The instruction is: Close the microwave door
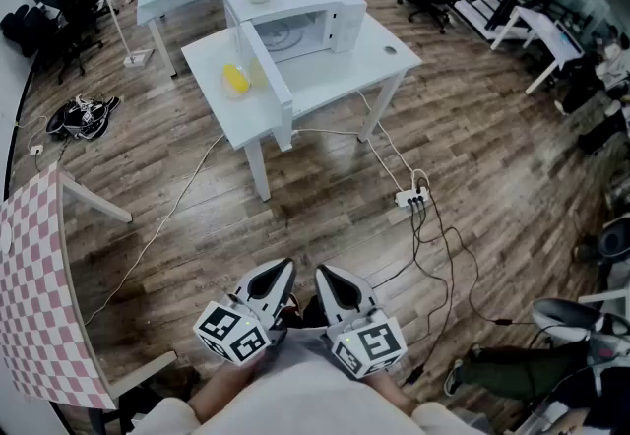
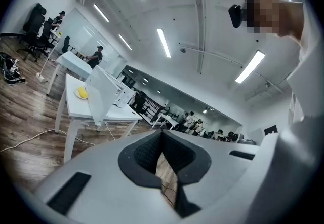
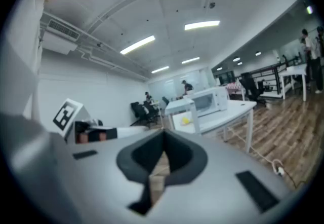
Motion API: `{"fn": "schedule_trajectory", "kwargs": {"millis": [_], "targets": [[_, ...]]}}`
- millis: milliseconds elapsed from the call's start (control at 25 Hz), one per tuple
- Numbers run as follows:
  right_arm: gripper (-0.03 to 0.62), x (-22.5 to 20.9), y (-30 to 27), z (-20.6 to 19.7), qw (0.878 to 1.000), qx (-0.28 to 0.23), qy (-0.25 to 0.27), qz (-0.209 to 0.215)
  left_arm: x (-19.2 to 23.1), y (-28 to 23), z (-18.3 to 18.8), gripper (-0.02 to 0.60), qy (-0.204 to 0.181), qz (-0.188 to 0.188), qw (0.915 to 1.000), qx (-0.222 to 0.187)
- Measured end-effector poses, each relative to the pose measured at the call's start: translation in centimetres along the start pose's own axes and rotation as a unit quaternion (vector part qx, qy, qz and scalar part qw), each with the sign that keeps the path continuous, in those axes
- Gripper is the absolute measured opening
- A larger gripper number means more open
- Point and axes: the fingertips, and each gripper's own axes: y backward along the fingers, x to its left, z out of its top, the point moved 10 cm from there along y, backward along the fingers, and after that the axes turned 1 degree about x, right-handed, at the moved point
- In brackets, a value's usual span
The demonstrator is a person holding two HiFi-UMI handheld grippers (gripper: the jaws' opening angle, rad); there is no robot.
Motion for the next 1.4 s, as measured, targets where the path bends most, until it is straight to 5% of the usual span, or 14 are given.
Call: {"fn": "schedule_trajectory", "kwargs": {"millis": [1400], "targets": [[0.023, -4.6, -1.9, 2.4, 0.999, 0.004, -0.021, 0.041, 0.1, -3.9, 1.5, 0.014, -0.019, 0.039, 0.999, -0.009]]}}
